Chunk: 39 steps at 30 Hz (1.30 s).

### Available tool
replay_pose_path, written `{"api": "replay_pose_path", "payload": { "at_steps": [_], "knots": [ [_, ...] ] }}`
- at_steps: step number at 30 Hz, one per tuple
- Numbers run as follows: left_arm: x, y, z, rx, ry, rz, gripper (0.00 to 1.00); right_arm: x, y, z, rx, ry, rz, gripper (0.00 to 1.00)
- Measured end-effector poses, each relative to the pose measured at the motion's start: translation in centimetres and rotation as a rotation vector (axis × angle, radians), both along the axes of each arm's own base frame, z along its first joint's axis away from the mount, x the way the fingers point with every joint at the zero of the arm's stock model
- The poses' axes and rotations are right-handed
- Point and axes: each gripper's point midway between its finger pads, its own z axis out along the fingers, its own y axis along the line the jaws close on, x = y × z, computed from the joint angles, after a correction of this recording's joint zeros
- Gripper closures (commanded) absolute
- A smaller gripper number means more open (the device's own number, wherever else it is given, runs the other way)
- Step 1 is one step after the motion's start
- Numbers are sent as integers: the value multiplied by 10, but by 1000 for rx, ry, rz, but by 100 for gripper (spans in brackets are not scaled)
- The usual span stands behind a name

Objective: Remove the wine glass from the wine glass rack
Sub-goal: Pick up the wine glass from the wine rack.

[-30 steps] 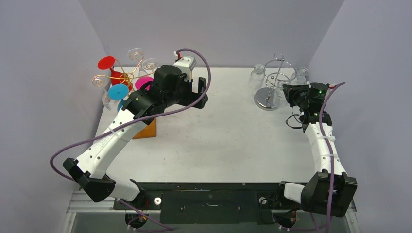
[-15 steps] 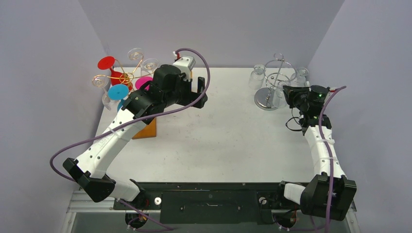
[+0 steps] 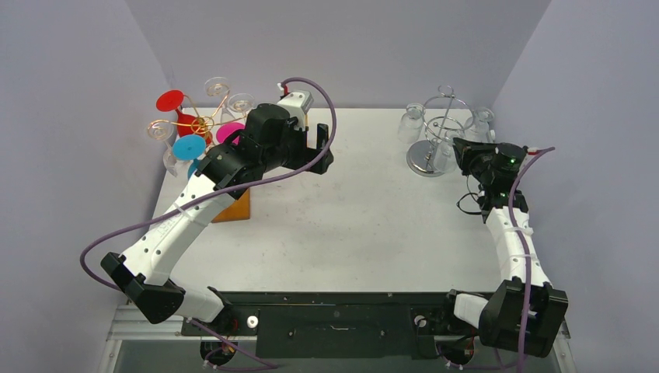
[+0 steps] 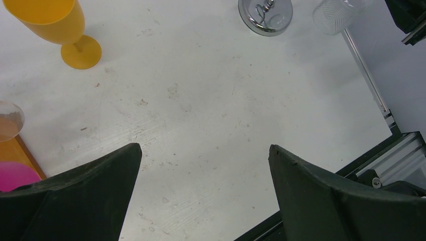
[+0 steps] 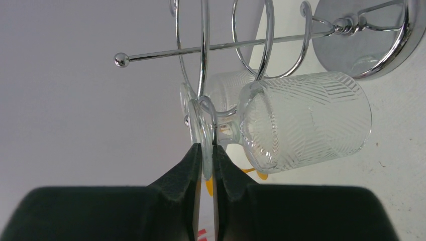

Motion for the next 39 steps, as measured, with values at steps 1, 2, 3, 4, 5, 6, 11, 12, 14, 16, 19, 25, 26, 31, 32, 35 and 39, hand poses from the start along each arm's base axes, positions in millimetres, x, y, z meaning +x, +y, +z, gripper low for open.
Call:
{"api": "replay_pose_path", "payload": {
  "at_steps": [1,2,3,4,5,6,11,12,14,16,19,25,26,31,32,35,39],
  "knots": [
    [0,0,0,0,1,0,4,0,0,1,5,-5,0,100],
    [0,0,0,0,1,0,4,0,1,1,9,-9,1,100],
    [0,0,0,-1,1,-1,4,0,1,2,13,-15,1,100],
    [0,0,0,-1,0,-1,4,-1,0,1,16,-18,-2,100],
    [0,-1,0,-2,1,-2,4,-2,0,1,19,-22,-1,100],
    [0,-1,0,-3,0,-3,4,-2,0,1,23,-26,0,100],
    [1,-2,0,-4,1,-5,4,-3,0,3,42,-48,-1,100],
    [1,-2,0,-5,2,-6,4,-3,0,3,45,-49,-1,100],
    [1,-3,-1,-5,3,-7,4,-3,1,4,49,-53,1,100],
    [1,-3,-1,-6,4,-8,4,-3,1,5,53,-58,2,100],
    [0,-3,-3,-6,8,-9,4,-4,-1,5,58,-60,-5,100],
    [0,-4,-8,-4,19,-13,4,-7,0,9,59,-72,-5,100],
    [0,-4,-8,-5,20,-14,4,-8,0,10,59,-74,-4,100],
    [1,-4,-11,-4,28,-13,4,-9,0,12,60,-81,1,100],
    [1,-4,-11,-5,27,-12,4,-10,0,13,61,-83,4,100],
    [1,-5,-12,-7,30,-13,4,-10,2,13,63,-82,12,100],
    [1,-6,-15,-10,39,-14,4,-11,3,13,65,-83,21,100]
  ]
}}
